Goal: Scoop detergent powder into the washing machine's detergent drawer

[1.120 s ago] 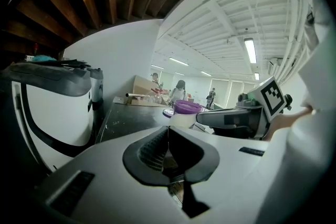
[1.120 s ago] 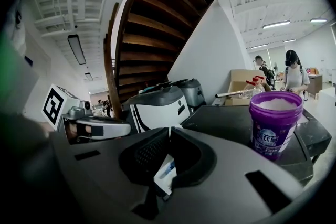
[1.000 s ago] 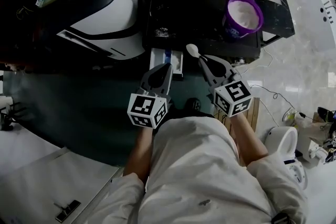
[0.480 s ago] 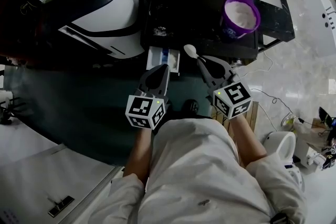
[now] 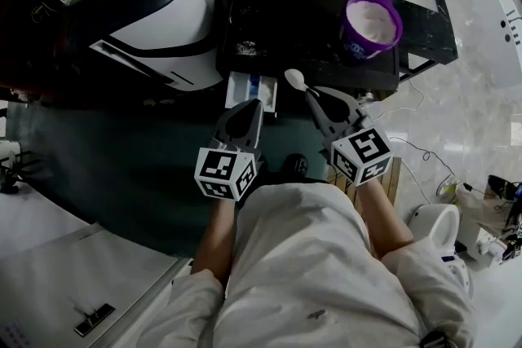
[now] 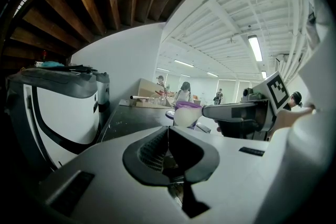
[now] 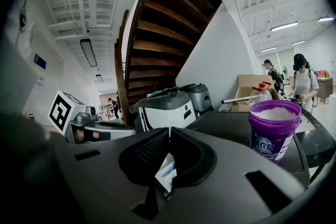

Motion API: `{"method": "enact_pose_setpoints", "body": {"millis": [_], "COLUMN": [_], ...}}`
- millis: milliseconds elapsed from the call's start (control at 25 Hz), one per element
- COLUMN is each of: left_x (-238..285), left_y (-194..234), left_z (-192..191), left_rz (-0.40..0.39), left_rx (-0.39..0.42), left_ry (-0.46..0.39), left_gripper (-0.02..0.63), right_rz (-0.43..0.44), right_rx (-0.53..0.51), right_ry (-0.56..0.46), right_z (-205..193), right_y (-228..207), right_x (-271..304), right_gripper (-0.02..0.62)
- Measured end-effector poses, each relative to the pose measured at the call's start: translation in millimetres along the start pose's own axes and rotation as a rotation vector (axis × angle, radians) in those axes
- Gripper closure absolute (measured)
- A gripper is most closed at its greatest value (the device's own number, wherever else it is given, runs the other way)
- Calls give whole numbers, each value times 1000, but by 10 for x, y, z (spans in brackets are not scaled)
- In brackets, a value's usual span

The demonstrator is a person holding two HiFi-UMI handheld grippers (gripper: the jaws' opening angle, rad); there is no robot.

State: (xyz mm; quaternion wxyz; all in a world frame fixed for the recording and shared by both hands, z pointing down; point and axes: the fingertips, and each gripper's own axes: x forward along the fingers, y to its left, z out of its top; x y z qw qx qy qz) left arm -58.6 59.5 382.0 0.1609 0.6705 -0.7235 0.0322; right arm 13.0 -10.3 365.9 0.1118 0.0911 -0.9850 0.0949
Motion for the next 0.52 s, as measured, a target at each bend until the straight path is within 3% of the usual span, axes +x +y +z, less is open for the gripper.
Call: {"method": "enact_pose_setpoints", "body": {"millis": [520], "left_x": [1], "left_y": [-44], "left_z": [-32], "left_rz": [-1], "left_rx": [0], "left_ry": [7], "left_gripper": [586], "right_rz": [-1], "right_rx": [-2], "right_ry": [4], "right_z": [-17], "right_y": [-5], "right_x": [-46], "right_gripper": [584]}}
